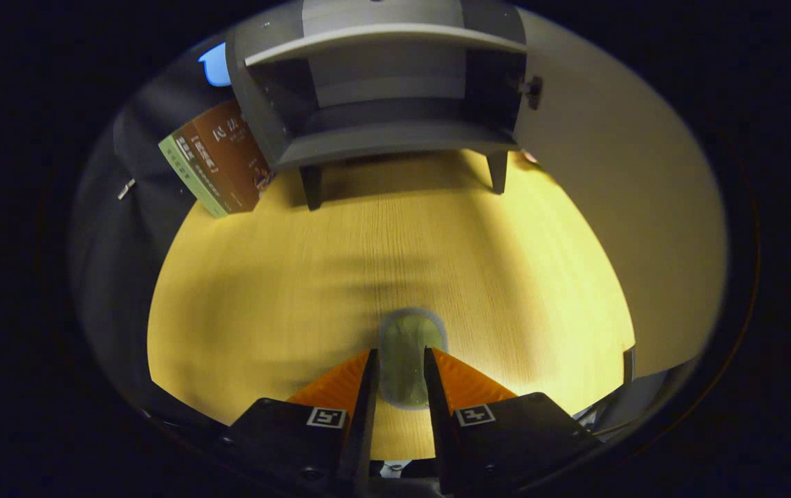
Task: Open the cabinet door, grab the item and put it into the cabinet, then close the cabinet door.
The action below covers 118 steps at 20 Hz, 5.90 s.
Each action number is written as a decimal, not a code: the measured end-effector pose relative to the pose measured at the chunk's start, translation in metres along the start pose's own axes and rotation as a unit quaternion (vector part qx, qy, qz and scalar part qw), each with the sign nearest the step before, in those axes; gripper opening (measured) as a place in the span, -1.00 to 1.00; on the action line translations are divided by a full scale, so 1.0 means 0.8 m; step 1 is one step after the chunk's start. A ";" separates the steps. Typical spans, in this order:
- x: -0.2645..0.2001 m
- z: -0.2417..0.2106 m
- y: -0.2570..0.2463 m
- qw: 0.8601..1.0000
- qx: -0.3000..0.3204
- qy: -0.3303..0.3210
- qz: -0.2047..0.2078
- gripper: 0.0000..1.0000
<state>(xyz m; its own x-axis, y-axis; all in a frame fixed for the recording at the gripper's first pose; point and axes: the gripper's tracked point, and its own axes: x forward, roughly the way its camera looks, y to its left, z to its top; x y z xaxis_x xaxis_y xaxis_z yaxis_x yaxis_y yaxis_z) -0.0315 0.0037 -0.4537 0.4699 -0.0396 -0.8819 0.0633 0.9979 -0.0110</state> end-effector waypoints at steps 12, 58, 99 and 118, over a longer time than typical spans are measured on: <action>0.058 -0.026 -0.014 0.997 -0.029 0.065 -0.013 -0.11; -0.123 0.594 0.042 0.962 -0.019 -0.271 -0.021 -0.62; -0.508 0.237 -0.067 0.856 0.057 -0.512 -0.034 0.98; -0.551 0.241 -0.329 0.848 0.054 -0.528 -0.001 0.96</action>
<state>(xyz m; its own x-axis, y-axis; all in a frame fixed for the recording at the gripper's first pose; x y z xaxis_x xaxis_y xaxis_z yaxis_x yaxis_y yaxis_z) -0.0857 -0.2516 0.0285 0.9922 -0.1203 0.0315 0.1175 0.9898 0.0810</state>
